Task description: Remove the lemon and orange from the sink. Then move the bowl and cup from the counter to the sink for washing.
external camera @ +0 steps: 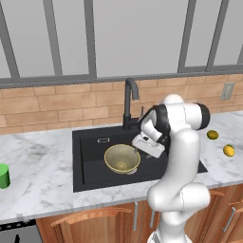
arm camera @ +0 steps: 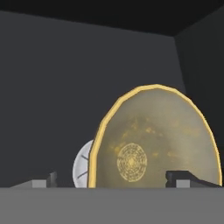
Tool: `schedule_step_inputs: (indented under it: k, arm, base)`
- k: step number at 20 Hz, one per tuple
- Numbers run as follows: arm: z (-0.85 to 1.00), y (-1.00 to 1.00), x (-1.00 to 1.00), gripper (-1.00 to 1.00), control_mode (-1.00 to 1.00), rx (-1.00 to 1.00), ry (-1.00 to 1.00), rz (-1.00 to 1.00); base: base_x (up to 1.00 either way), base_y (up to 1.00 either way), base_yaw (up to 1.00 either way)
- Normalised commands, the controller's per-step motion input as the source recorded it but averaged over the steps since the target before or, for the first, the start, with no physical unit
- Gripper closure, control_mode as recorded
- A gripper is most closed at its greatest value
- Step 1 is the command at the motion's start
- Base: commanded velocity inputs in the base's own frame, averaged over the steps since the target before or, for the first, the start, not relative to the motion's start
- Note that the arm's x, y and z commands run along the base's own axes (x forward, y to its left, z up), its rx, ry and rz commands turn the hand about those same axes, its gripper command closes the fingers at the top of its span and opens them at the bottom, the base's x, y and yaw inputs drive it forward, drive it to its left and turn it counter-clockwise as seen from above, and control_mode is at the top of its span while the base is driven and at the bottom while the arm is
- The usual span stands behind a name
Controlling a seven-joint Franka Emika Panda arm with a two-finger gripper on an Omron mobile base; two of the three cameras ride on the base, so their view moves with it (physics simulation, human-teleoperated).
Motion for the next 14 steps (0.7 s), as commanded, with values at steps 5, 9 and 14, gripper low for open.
schedule_step_inputs:
  k: [5, 9, 14]
  arm:
    - [0.23, -0.07, -0.26, -1.0, -1.0, 0.01, -0.1, 0.02]
    - [0.23, -0.06, -0.25, -1.0, -1.0, 0.01, -0.08, 0.01]
    - [0.22, -0.12, -0.28, -1.0, -1.0, 0.0, -0.06, 0.02]
  base:
    - [0.0, 0.0, 0.0]
    - [0.0, 0.0, 0.0]
    - [0.0, 0.0, 0.0]
